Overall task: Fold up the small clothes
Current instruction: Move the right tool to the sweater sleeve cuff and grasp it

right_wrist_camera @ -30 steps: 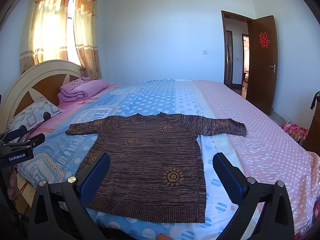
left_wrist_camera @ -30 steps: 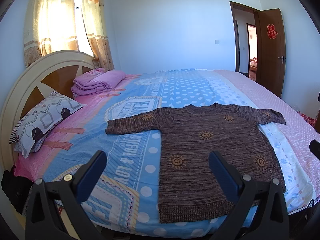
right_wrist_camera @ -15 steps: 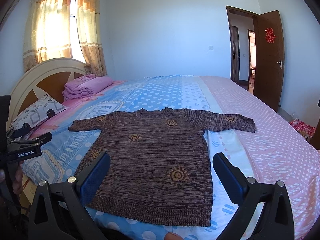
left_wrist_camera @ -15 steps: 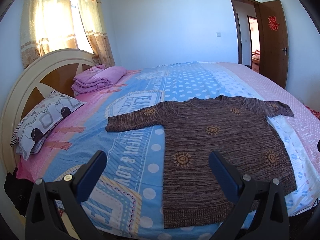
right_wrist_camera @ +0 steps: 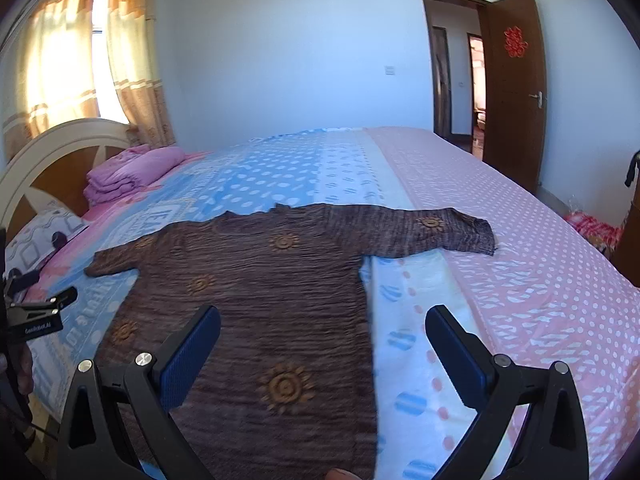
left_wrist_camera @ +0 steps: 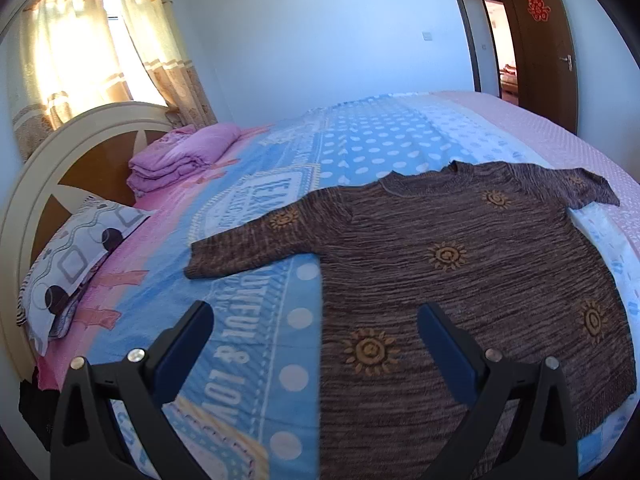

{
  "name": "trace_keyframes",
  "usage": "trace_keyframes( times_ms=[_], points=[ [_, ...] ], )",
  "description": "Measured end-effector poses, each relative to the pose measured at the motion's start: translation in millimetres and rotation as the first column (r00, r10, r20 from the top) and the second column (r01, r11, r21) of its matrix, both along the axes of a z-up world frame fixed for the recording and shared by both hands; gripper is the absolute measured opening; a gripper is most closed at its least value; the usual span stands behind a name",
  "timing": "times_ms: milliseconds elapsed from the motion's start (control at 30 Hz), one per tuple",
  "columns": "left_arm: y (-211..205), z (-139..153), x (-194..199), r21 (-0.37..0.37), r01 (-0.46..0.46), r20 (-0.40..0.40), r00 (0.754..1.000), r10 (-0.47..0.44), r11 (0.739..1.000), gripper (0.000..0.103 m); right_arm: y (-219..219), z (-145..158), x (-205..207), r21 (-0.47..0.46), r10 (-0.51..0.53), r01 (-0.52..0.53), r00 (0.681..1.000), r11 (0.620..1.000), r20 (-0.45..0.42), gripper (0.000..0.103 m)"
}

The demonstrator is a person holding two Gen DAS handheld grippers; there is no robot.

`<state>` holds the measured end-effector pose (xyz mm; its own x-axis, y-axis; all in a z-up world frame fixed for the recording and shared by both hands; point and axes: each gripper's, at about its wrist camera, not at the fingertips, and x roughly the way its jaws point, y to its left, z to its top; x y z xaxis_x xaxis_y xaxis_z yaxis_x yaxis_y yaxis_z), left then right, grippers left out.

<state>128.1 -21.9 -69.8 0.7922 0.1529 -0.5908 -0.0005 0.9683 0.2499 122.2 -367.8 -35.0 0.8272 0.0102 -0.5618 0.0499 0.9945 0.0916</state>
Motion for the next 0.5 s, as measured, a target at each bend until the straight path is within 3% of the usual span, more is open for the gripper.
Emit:
trace_keyframes(
  times_ms=[333,500],
  points=[
    [-35,-21,68,0.008,0.041,-0.055,0.998,-0.041,0.999,0.103,-99,-29,66,0.033,-0.172,0.177,0.978,0.984,-0.12,0.101],
    [-51,-34,103,0.03,0.032,-0.068,0.997,-0.03,0.999,0.103,-150,-43,103,0.024,-0.244,0.254,0.948,0.967,-0.203,0.083]
  ],
)
